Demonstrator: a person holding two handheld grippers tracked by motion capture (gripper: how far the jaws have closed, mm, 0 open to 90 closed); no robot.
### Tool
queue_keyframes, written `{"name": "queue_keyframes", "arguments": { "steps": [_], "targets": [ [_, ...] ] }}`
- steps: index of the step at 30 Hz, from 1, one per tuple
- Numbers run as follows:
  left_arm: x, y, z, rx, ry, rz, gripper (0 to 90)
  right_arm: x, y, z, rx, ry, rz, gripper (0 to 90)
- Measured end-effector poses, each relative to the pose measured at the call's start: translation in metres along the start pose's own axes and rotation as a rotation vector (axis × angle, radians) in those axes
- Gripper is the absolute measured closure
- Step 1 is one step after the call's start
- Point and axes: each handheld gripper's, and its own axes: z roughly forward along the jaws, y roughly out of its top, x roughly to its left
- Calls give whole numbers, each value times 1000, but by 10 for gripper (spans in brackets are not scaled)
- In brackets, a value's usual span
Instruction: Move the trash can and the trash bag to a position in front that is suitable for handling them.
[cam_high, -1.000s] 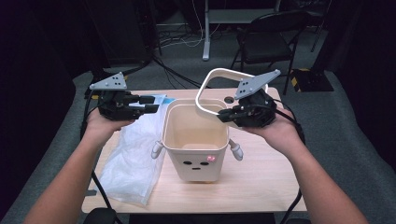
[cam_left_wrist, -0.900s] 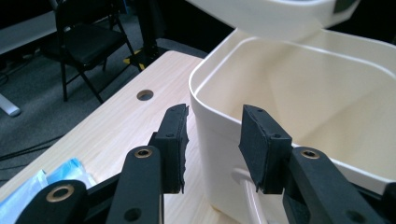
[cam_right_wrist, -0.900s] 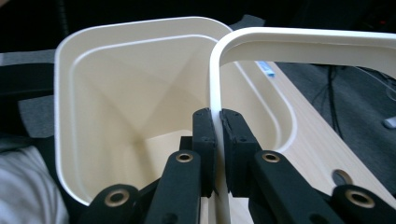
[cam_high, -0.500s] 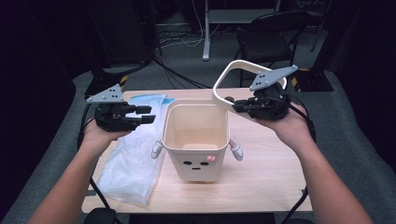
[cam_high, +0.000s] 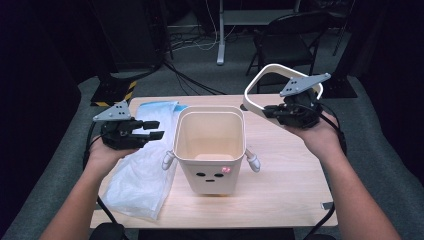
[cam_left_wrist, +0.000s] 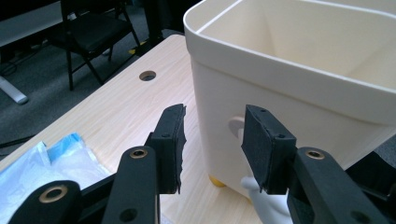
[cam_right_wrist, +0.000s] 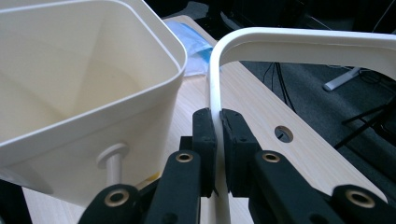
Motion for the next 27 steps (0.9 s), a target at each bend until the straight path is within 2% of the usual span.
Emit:
{"name": "queue_keyframes", "arguments": {
  "steps": [4,14,15,16,19,21,24,27],
  "targets": [
    [3,-8,0,-5,4,-18,581,-3,-8,1,10,-34,5,845],
    [10,-30,5,-11,6,-63,581,-4,-32,10,13,-38,35,844],
    [10,-34,6,-7,7,-69,581,-4,-40,13,10,-38,46,844],
    [11,-37,7,-5,10,-71,581,-4,-40,13,10,-38,46,844],
    [12,-47,9,4,28,-80,581,-4,-56,22,26,-35,63,843],
    [12,-49,9,6,33,-81,581,-3,-62,26,27,-33,72,843],
    [14,-56,11,5,46,-88,580,-1,-72,32,35,-53,69,843],
    [16,-60,13,27,65,-88,579,-1,-78,35,38,-59,69,843]
  ]
}}
